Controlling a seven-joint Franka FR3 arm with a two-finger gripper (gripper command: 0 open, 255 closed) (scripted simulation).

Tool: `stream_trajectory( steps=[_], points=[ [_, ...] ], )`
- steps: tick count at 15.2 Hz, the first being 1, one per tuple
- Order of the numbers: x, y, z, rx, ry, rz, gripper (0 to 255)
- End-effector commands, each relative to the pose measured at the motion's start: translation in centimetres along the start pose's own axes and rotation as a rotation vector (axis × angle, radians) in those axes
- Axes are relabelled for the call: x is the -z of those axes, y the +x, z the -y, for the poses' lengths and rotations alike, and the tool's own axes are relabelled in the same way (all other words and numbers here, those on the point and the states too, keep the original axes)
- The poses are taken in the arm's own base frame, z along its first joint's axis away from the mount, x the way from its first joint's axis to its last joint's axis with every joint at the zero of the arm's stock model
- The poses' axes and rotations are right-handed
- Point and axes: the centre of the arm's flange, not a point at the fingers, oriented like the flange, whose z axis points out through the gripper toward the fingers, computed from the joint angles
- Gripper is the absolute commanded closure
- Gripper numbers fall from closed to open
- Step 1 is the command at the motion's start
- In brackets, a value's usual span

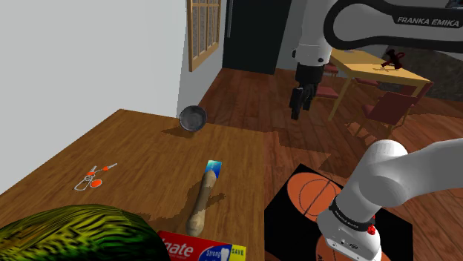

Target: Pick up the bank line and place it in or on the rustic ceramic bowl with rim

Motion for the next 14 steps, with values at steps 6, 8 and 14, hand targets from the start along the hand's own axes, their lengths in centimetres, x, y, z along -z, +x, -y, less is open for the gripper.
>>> stream_trajectory(
  steps=[6, 8, 14],
  points=[
    [-3.3, 1.4, 5.5, -0.194, -0.005, -0.043, 0],
    [-4.6, 2.3, 7.5, -0.271, -0.007, -0.06, 0],
    [-8.4, 6.1, 13.3, -0.504, -0.012, -0.112, 0]
  ],
)
